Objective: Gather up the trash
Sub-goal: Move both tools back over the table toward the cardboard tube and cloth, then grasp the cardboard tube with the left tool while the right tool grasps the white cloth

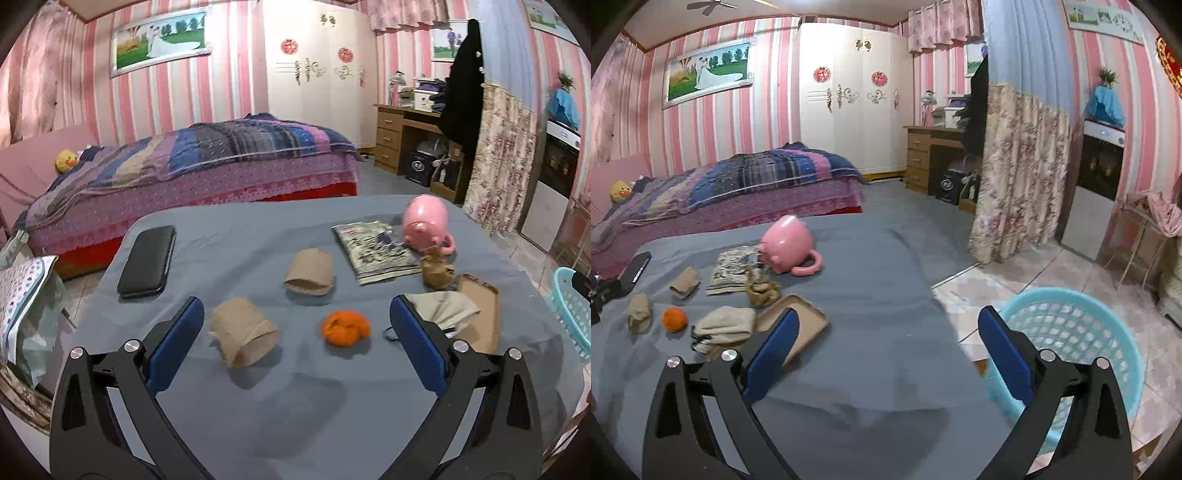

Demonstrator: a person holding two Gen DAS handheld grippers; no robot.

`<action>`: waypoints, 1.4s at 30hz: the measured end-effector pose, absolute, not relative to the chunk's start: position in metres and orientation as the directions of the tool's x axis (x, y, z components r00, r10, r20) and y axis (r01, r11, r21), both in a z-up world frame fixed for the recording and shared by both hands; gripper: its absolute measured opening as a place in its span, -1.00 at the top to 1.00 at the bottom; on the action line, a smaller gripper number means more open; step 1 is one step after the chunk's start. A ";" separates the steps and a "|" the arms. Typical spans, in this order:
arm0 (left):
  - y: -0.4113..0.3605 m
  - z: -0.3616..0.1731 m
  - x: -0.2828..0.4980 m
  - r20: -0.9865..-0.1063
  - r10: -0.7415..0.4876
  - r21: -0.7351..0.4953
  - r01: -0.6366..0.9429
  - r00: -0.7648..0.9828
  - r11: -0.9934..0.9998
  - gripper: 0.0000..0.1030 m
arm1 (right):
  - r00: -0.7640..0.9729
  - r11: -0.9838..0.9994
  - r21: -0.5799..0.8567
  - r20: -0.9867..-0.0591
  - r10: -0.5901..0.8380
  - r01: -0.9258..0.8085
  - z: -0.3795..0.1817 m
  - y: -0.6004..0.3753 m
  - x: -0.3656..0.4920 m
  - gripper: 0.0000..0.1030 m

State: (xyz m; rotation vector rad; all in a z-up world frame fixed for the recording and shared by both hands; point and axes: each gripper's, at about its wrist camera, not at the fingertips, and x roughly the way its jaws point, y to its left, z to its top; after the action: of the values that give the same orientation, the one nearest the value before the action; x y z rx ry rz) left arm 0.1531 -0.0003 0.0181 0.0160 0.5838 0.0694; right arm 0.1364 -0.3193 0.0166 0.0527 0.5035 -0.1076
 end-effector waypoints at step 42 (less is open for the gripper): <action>0.055 -0.056 0.229 -0.715 0.071 0.004 -0.097 0.696 0.995 -0.67 | 0.719 0.987 -0.014 -0.687 0.106 -0.159 -0.051 -0.185 0.223 -0.47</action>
State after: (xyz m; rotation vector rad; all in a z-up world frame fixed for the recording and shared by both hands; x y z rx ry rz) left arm 0.2295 0.0553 -0.0560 -0.0352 0.7960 0.0937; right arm 0.2235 -0.1845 -0.0512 -0.0737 0.7549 0.1469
